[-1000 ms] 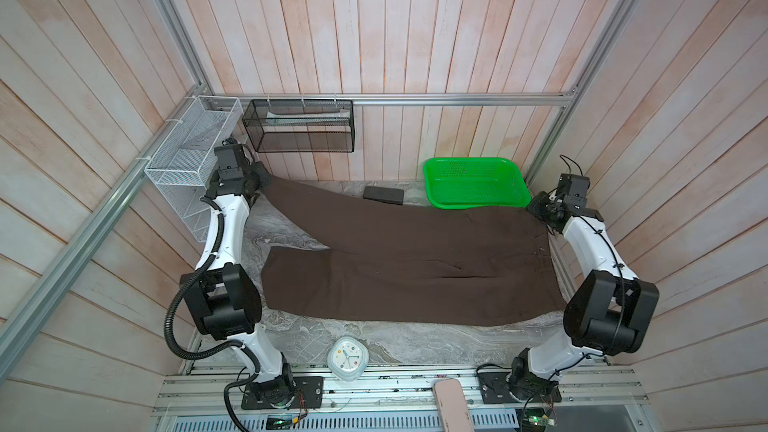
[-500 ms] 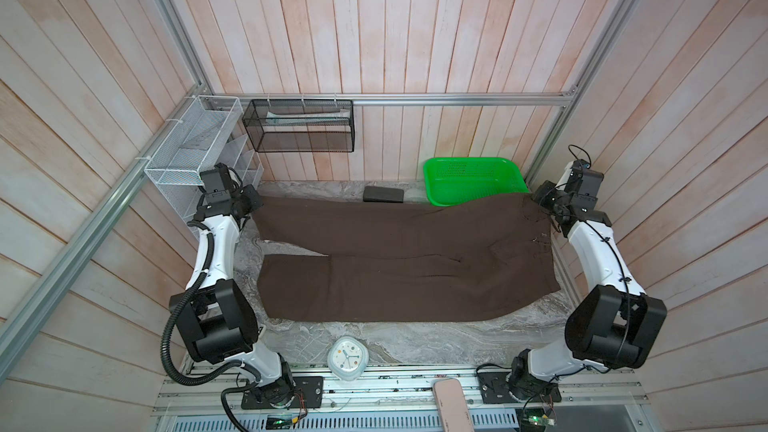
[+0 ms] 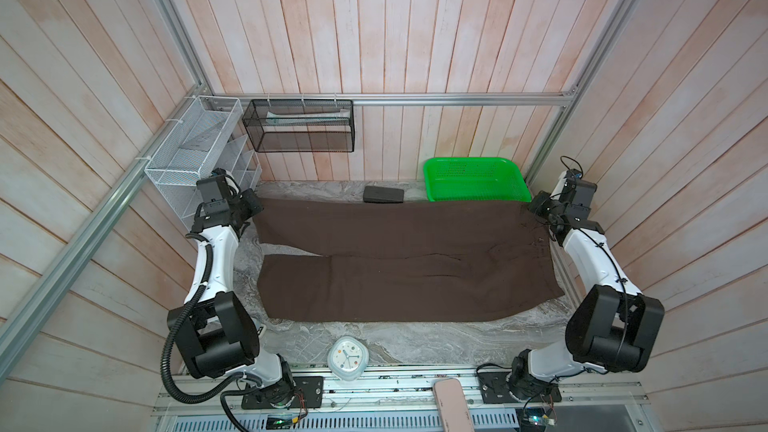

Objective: Fold and stack the trousers

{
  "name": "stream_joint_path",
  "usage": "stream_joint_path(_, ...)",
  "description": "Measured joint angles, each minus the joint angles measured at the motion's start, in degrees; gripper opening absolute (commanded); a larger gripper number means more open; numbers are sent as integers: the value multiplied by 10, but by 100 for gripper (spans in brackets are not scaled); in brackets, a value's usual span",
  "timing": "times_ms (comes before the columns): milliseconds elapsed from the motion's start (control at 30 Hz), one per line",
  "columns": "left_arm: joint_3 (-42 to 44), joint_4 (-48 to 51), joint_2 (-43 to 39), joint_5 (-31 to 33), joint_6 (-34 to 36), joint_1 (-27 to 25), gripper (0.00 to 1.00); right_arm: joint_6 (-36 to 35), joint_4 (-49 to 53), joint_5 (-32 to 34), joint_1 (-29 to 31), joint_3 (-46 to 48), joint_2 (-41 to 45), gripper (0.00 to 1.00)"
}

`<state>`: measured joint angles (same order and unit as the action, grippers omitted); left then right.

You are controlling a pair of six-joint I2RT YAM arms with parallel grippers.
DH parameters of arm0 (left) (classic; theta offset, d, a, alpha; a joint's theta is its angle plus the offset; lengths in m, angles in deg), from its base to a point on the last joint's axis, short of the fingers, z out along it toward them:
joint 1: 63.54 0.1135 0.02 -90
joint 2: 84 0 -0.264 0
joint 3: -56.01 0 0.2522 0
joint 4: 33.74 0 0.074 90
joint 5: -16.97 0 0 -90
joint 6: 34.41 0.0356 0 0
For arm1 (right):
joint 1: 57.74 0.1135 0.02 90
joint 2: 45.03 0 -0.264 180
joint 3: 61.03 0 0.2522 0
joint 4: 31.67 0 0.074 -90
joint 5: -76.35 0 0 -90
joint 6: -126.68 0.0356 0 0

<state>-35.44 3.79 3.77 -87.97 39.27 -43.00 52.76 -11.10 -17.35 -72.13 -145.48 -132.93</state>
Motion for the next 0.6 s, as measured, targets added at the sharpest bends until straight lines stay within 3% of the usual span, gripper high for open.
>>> stream_joint_path(167, -25, 22, 13, -20, -6, 1, 0, 2, -26, 7, 1, -62, -58, 0)
stream_joint_path(400, -112, 135, 41, -51, -13, 1, 0, 18, -67, 10, 1, -150, -145, 0)
stream_joint_path(600, -140, 99, 70, -78, -24, -4, 0, 14, -99, 8, 5, -156, -154, 0)
